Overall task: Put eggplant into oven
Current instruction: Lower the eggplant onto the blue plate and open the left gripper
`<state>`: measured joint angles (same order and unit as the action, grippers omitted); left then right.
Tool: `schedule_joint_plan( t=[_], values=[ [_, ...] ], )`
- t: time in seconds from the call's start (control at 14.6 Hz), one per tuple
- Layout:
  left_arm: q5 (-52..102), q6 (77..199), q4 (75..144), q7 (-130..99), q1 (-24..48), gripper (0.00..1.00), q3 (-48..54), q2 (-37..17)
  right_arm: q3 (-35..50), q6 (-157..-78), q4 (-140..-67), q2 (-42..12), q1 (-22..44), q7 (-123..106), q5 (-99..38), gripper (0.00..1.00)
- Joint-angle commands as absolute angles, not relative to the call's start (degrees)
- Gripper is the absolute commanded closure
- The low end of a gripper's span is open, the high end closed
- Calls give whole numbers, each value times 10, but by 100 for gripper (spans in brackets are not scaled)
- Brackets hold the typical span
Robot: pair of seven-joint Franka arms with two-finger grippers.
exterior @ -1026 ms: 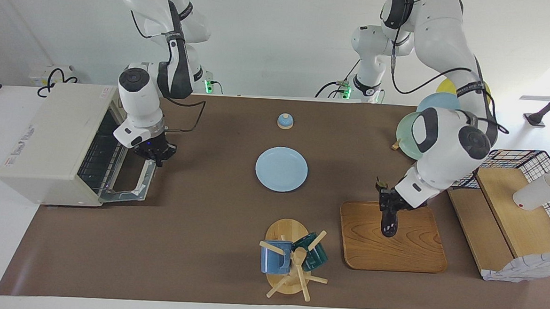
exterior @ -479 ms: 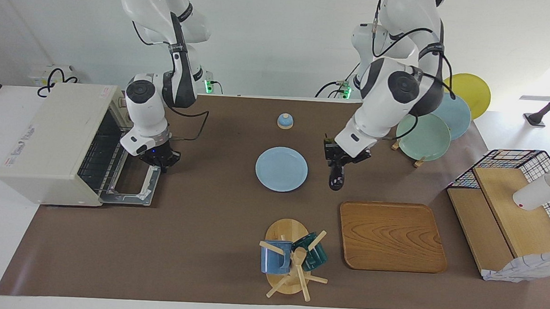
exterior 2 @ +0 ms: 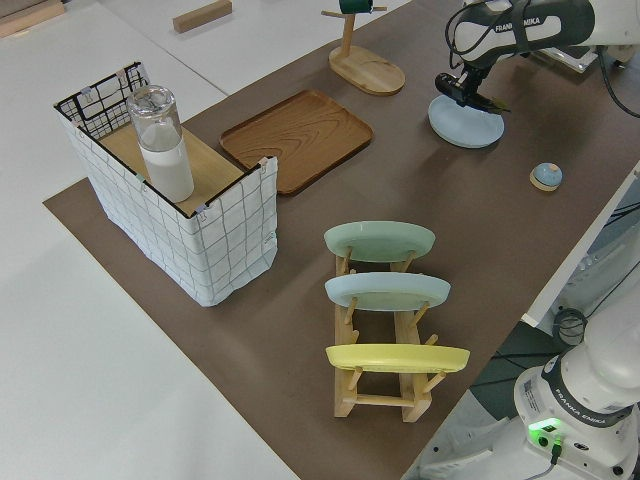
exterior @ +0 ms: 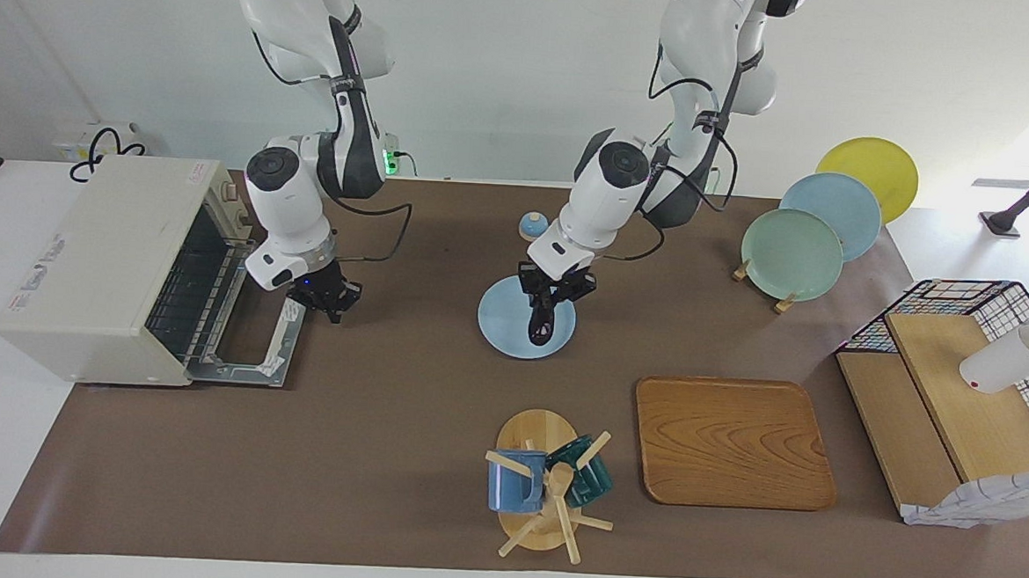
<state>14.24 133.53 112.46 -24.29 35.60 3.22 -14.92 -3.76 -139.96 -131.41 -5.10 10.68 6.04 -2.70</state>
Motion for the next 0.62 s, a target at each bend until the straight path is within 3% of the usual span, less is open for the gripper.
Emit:
schedule_joint_plan(
  t=[0.0, 0.07, 0.14, 0.21, 0.27, 0.34, 0.41, 0.48, 0.55],
  values=[
    [155, 1380, 1150, -255, 388, 100, 21, -158, -42, -1388, -1296, -52, 111, 61, -40, 84],
    [155, 1389, 1152, -257, 389, 100, 21, -163, -42, -1387, -1293, -52, 112, 68, -40, 68],
    [155, 1390, 1153, -257, 390, 100, 21, -165, -41, -1359, -1266, -55, 111, 94, -44, 66],
    [154, 1390, 1153, -257, 391, 100, 21, -166, -41, -1306, -1227, -68, 110, 101, -47, 27],
    [154, 1390, 1154, -253, 391, 100, 21, -165, -42, -1275, -1203, -73, 110, 89, -47, 0],
    [154, 1389, 1154, -250, 391, 100, 21, -165, -41, -1271, -1194, -75, 110, 56, -47, 0],
    [154, 1387, 1154, -251, 390, 78, 21, -165, -41, -1269, -1194, -75, 112, 48, -47, 0],
    [154, 1383, 1154, -251, 389, 1, 20, -165, -41, -1265, -1194, -75, 116, 47, -48, 0],
    [154, 1381, 1153, -251, 386, 0, 20, -163, -41, -1262, -1194, -75, 117, 43, -47, 0]
  ],
)
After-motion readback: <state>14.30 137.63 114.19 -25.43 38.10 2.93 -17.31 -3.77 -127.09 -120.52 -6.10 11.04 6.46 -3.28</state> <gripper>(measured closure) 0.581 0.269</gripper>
